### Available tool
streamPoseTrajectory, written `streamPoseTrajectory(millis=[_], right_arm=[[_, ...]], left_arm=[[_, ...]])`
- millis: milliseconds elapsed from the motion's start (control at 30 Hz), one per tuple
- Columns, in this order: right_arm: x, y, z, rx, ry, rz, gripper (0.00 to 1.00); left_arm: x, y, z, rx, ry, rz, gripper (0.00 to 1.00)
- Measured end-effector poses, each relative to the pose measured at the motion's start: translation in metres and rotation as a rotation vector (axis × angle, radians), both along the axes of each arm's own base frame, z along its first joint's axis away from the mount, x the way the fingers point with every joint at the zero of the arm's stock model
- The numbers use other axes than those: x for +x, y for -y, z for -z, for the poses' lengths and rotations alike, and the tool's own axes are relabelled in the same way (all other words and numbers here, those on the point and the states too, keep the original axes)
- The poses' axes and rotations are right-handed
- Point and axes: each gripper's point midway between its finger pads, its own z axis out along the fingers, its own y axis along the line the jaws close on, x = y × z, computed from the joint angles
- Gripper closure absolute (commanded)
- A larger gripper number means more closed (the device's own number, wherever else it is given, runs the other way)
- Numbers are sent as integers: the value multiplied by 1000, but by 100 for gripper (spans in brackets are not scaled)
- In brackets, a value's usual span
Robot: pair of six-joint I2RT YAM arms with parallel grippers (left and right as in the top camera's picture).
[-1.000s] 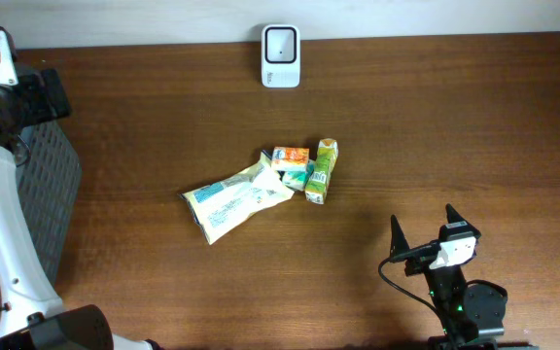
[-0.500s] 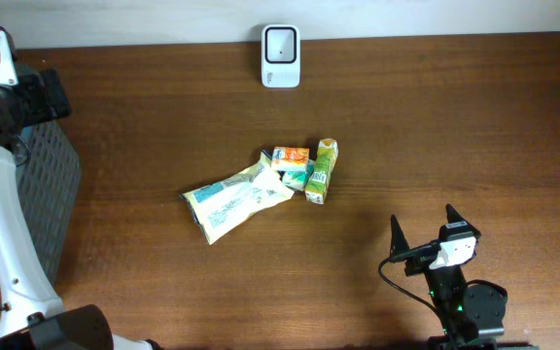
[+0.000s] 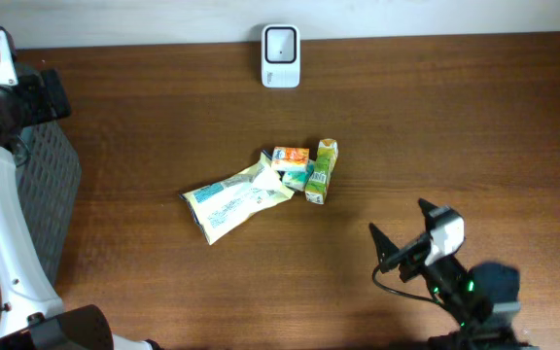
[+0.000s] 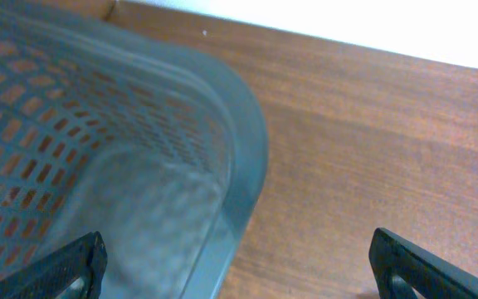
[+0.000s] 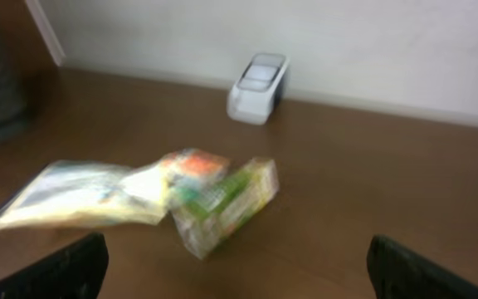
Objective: Scan the item barcode
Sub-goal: 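Move the right gripper over the green tea carton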
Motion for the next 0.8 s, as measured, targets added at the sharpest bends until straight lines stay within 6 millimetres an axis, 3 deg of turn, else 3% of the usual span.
streamPoseTrajectory(millis=[67,233,333,400,467,533,633,733,800], right_arm=[[7,-12,-12,21,-139,-74,1],[27,-30,-12,85,-515,-169,1],[63,-52,-13,179,-605,-293,1],[76,-57,6,240,-684,-306,16],[88,-60,37,297,-806,-288,20],[101,-59,93,386,-1008,-194,20],[134,-53,116,456,-1023,-54,19],[141,-53,138,505,-1094,48,10],[137,-72,141,486,-1111,43,8]], left_arm=[[0,0,0,-1,-1,1,1],[0,0,0,0,0,1,1],[-1,0,-1,0,2,1,1],[0,0,-1,1,4,1,1],[-1,0,-1,1,2,1,1],[-1,0,-1,0,1,0,1],[-1,0,-1,1,2,1,1],[-1,0,-1,1,2,1,1],[-1,0,-1,1,1,1,1]])
